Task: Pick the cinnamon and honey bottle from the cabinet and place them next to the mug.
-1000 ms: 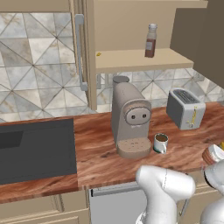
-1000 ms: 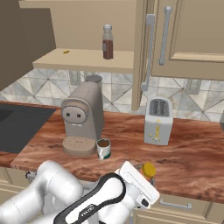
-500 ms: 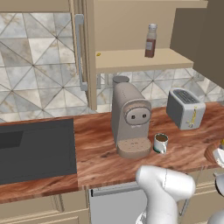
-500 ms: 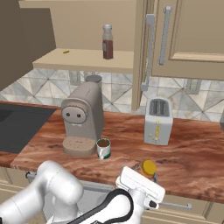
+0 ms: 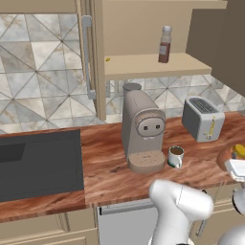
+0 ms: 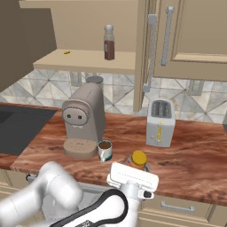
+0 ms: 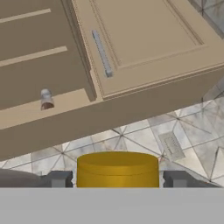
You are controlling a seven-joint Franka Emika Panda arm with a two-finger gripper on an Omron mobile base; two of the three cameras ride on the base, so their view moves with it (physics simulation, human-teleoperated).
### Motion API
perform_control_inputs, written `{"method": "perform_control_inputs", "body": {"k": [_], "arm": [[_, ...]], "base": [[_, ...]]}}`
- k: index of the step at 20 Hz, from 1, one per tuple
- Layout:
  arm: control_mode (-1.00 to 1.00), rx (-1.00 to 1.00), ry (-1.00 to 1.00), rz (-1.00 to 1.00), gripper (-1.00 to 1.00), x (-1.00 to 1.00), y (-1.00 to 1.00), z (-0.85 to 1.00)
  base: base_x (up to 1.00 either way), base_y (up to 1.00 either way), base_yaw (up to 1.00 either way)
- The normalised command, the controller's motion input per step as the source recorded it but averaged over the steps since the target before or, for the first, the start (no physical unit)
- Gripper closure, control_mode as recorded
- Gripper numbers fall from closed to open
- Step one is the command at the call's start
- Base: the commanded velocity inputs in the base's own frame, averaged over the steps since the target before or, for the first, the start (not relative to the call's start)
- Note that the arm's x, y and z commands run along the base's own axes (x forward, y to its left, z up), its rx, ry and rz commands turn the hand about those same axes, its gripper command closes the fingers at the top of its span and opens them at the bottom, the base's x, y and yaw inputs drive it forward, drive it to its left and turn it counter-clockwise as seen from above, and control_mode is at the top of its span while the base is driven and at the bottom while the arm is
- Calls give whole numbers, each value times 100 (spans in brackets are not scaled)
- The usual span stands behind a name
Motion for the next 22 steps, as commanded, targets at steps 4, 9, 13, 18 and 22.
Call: {"method": "perform_control_inputs", "body": {"k": [4, 9, 13, 18, 22], "arm": [[-100, 0, 2, 0, 100, 6, 0, 0], [-100, -13, 10, 1, 100, 62, 41, -7], [-100, -17, 3, 4, 100, 86, 67, -16], [-100, -20, 0, 6, 100, 62, 49, -14], [-100, 0, 0, 1, 100, 1, 1, -1]], "base": [[0, 0, 0], [0, 0, 0], [0, 0, 0], [0, 0, 0], [0, 0, 0]]}}
